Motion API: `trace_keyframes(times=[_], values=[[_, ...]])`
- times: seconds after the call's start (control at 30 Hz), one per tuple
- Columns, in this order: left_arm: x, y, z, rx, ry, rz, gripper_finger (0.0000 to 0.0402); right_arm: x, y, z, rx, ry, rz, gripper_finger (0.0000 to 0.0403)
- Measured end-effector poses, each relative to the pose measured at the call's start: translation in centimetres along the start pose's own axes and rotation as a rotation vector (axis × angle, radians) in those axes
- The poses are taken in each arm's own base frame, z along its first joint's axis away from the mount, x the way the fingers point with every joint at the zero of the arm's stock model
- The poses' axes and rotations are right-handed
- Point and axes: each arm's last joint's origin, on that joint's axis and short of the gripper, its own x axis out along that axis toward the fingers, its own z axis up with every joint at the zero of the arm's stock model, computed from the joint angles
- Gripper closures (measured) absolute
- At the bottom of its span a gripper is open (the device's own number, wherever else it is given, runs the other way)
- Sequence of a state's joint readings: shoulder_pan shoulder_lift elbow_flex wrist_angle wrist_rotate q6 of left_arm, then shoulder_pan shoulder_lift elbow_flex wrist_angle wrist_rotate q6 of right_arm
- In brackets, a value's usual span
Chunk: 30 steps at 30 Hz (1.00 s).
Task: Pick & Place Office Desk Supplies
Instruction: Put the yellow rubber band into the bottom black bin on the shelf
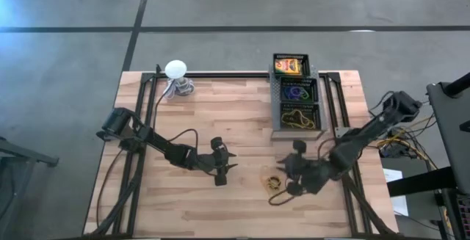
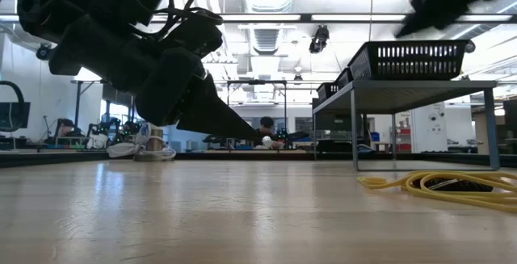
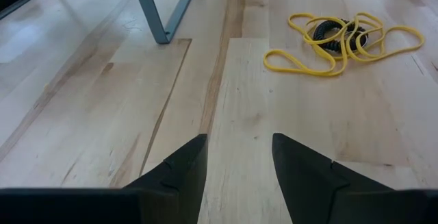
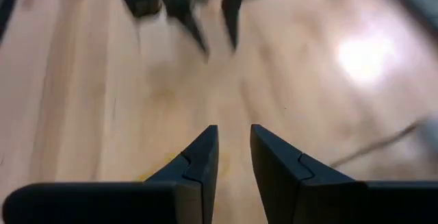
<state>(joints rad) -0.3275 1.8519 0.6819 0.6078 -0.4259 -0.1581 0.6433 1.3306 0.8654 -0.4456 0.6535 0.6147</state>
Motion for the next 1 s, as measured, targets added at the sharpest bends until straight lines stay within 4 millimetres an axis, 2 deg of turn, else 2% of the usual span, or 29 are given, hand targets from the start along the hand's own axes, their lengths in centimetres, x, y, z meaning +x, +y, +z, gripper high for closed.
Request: trace_keyframes(times=[0.17, 0.3, 0.5, 0.7, 0.8, 1.0], values=[[0.0, 0.0, 0.0, -0.001, -0.001, 0.000, 0.0233, 2.7, 1.7, -2.7, 0.122, 0.104, 0.002, 0.0307], [0.0, 0.0, 0.0, -0.001, -0.001, 0.001, 0.0233, 5.1, 3.2, -3.6, 0.042, 0.135, 0.029, 0.0277], [0.0, 0.0, 0.0, -0.001, -0.002, 0.001, 0.0233, 8.8, 4.5, -3.1, -0.003, 0.229, 0.060, 0.0242], [0.0, 0.0, 0.0, -0.004, -0.001, 0.001, 0.0233, 12.2, 5.1, -2.6, 0.000, 0.381, 0.127, 0.0242], [0.0, 0.1, 0.0, -0.005, -0.001, 0.001, 0.0233, 12.8, 4.6, -2.1, 0.021, 0.451, 0.050, 0.0252], [0.0, 0.1, 0.0, -0.002, 0.003, 0.002, 0.0233, 12.5, 4.0, -1.9, 0.005, 0.533, -0.045, 0.0281]])
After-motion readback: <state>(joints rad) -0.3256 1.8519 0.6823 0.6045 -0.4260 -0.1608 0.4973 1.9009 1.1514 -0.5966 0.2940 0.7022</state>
